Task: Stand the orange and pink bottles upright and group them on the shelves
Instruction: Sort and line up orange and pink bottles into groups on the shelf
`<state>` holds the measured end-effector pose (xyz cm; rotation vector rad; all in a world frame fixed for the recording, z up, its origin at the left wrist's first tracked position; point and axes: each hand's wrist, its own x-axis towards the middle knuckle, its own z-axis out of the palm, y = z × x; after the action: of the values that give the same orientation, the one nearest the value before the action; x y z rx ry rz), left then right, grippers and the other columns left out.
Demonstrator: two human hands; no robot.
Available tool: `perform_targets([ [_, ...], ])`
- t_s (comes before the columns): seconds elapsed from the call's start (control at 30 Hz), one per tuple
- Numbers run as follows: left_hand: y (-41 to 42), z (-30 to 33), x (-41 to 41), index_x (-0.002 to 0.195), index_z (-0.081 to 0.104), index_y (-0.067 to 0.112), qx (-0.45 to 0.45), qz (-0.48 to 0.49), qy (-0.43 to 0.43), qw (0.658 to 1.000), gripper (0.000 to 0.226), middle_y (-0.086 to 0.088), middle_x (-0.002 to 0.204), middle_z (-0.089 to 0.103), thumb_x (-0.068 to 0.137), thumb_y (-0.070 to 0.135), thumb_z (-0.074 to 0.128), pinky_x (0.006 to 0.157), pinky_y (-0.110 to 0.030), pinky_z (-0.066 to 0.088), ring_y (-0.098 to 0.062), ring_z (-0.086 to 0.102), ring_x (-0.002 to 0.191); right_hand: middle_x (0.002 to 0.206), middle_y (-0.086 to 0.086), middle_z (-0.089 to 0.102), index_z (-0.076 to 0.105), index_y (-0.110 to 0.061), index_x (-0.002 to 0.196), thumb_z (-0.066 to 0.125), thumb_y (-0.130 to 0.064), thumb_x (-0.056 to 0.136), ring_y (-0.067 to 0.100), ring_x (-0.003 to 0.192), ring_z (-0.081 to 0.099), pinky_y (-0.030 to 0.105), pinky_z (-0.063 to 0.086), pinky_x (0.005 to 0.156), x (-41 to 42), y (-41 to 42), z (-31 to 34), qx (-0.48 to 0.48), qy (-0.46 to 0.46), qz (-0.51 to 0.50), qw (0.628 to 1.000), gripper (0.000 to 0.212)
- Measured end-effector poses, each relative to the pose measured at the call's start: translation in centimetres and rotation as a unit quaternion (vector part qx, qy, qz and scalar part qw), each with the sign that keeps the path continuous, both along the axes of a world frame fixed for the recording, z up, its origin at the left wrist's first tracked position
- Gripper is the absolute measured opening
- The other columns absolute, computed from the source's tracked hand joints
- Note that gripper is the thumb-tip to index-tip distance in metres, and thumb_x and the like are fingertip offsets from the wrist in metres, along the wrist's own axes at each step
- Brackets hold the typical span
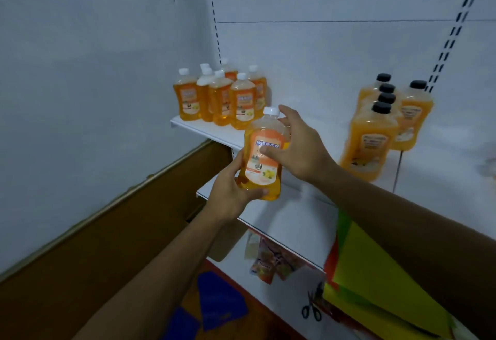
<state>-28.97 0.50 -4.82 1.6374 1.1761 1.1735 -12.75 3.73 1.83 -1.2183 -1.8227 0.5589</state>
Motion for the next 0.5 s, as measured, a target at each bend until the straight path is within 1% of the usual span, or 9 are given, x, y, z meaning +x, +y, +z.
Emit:
perform_targets([
  [0.1,2.7,-0.6,-2.4,0.138,0.044,0.021,0.012,0.013,0.015,1.0,0.072,0.007,0.119,0.063,0.076,0.009,0.079,0.076,-0.011,0.049,0.001,0.062,0.104,0.132,-0.001,0.053,0.032,-0.023,0.143,0.079,-0.026,0.077,0.01,0.106,0.055,0.024,0.052,0.08,-2.4,3.1,-0.4,0.013,-0.011,0.005,1.0,0.081],
  [0.17,5.0,-1.2,-3.4,0.139,0.044,0.022,0.02,0.025,0.023,0.999,0.073,0.008,0.119,0.064,0.076,0.011,0.079,0.078,-0.014,0.051,-0.001,0.062,0.105,0.133,0.001,0.052,0.032,-0.022,0.145,0.08,-0.027,0.076,0.015,0.113,0.056,0.03,0.054,0.085,-3.6,5.3,-0.9,0.026,-0.02,0.007,0.999,0.084],
  [0.27,8.9,-2.1,-4.4,0.14,0.043,0.026,0.027,0.047,0.035,0.998,0.075,0.008,0.121,0.064,0.076,0.016,0.08,0.086,-0.023,0.055,-0.009,0.062,0.108,0.133,0.002,0.051,0.035,-0.019,0.142,0.08,-0.026,0.076,0.017,0.117,0.054,0.031,0.051,0.091,-4.7,9.0,-1.5,0.061,-0.031,0.018,0.997,0.08],
  [0.4,14.1,-2.9,-5.3,0.139,0.043,0.03,0.024,0.088,0.044,0.995,0.074,0.012,0.122,0.062,0.076,0.019,0.079,0.086,-0.021,0.053,-0.006,0.061,0.108,0.136,0.002,0.049,0.034,-0.02,0.141,0.079,-0.03,0.076,0.021,0.122,0.052,0.039,0.049,0.097,-5.8,14.8,-1.9,0.075,-0.064,0.026,0.995,0.08],
  [0.5,17.7,-3.2,-6.4,0.136,0.046,0.033,0.027,0.127,0.066,0.989,0.07,0.01,0.123,0.06,0.075,0.023,0.081,0.089,-0.027,0.053,-0.01,0.06,0.111,0.14,0.0,0.046,0.033,-0.023,0.142,0.078,-0.036,0.076,0.021,0.127,0.048,0.044,0.047,0.102,-7.1,18.8,-2.0,0.077,-0.086,0.033,0.993,0.081],
])
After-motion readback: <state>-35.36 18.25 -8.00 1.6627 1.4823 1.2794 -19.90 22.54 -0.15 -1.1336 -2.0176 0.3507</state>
